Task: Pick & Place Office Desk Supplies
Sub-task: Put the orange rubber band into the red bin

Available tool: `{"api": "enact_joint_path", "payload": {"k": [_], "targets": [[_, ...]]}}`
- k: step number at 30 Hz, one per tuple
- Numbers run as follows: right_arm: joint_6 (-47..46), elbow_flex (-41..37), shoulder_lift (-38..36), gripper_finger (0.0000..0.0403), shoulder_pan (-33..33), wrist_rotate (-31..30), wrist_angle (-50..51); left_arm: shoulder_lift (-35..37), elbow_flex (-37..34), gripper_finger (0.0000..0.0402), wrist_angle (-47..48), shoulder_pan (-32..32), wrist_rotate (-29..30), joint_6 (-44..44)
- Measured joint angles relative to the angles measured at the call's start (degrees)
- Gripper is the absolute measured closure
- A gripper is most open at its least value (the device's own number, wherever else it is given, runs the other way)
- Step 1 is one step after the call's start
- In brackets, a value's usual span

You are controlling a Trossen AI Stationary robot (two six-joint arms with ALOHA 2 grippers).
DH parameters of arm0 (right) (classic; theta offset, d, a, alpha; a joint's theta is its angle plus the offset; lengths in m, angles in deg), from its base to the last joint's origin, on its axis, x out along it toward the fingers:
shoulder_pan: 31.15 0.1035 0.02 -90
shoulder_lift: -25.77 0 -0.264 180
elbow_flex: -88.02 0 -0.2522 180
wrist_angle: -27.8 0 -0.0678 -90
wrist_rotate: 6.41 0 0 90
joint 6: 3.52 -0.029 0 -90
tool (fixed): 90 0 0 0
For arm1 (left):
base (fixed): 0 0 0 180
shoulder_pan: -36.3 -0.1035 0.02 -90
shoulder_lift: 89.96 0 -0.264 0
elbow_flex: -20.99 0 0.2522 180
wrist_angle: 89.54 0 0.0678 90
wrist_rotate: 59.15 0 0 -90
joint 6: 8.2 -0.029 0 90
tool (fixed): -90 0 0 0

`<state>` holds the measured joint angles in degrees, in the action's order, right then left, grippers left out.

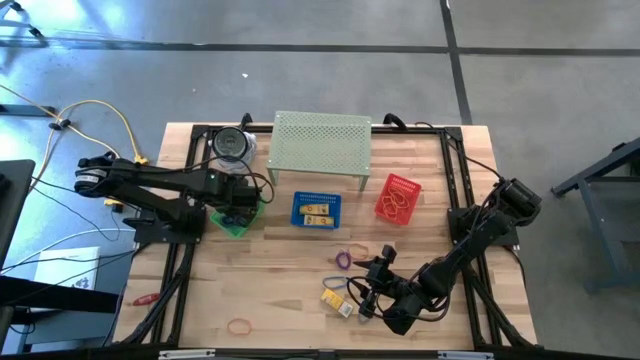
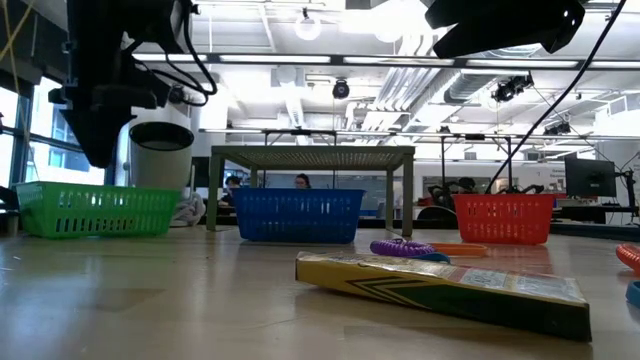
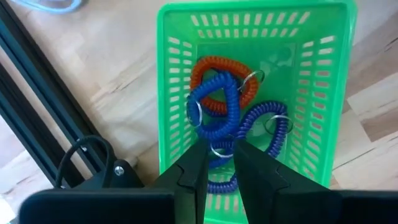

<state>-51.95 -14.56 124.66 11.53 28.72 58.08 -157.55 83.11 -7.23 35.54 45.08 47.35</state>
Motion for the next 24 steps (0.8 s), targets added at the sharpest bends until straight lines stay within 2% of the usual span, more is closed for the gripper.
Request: {"api": "enact_joint_path", "payload": {"k": [3, 10, 22, 24], "targets": [[0.0, 0.0, 0.0, 0.021, 0.0, 0.0, 0.0, 0.0, 0.0, 0.0332, 0.0, 0.0, 0.7, -0.9], [0.0, 0.0, 0.0, 0.021, 0.0, 0.0, 0.0, 0.0, 0.1, 0.0332, 0.0, 0.6, -6.0, -0.7], [-2.7, 0.0, 0.0, 0.021, 0.0, 0.0, -0.9, 0.0, 0.1, 0.0332, -0.1, 11.4, -5.6, 6.0], [-2.6, 0.0, 0.0, 0.021, 0.0, 0.0, -0.9, 0.0, 0.1, 0.0332, -0.8, 13.6, -4.0, 7.0]]}}
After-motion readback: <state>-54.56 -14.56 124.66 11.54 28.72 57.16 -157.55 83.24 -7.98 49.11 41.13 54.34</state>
